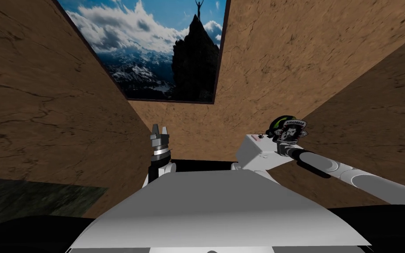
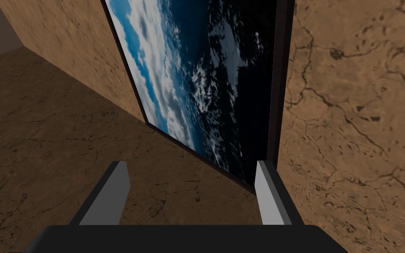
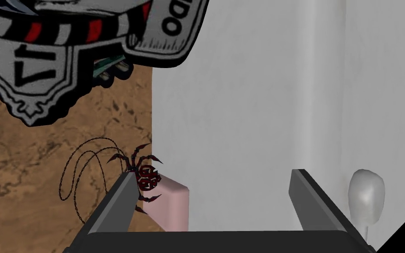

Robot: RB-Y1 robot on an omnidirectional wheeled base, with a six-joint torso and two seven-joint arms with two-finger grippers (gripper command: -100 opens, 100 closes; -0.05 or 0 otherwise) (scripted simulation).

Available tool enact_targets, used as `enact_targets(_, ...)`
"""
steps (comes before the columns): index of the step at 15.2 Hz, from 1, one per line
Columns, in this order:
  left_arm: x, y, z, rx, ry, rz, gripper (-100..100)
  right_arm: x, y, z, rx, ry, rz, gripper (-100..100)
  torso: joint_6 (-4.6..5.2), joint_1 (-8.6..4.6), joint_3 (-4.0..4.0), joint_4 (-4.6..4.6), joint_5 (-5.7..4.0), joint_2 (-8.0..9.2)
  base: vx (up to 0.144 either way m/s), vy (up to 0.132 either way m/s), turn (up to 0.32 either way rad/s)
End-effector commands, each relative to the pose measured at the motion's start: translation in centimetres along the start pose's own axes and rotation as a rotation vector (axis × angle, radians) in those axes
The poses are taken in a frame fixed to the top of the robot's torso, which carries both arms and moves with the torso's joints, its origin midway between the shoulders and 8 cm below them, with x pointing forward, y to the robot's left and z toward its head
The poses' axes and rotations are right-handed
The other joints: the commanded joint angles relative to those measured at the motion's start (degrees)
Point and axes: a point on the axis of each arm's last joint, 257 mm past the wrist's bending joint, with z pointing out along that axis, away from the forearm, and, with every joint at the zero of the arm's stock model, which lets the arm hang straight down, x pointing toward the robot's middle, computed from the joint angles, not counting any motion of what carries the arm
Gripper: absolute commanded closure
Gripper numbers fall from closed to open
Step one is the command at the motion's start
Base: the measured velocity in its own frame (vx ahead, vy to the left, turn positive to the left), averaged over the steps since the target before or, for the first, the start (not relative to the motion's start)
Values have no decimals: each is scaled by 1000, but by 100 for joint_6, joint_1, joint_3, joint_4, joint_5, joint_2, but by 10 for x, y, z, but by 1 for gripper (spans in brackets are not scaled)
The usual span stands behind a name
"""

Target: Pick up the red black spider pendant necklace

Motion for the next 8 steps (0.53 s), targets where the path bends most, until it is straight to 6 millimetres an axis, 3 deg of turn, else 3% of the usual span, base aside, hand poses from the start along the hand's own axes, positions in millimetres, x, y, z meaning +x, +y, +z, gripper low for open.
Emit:
enact_targets(1,0,0,0,0,0,0,0,9,5,-3,-11,21,-16,-100,0,0,0,0,0,0,-43,6,98)
enact_targets(2,0,0,0,0,0,0,0,9,5,-3,-11,21,6,-100,5,-1,0,0,-1,-1,-26,4,-9)
enact_targets(3,0,0,0,0,0,0,0,32,16,-6,-35,61,13,-100,8,-2,-1,0,-1,-4,-41,22,165)
enact_targets(5,0,0,0,0,0,0,0,32,16,-6,-35,61,13,-100,1,2,0,0,-1,-1,-38,21,172)
enact_targets(8,0,0,0,0,0,0,0,32,16,-6,-35,61,13,-100,7,-3,-6,-2,-2,-12,-6,3,-16)
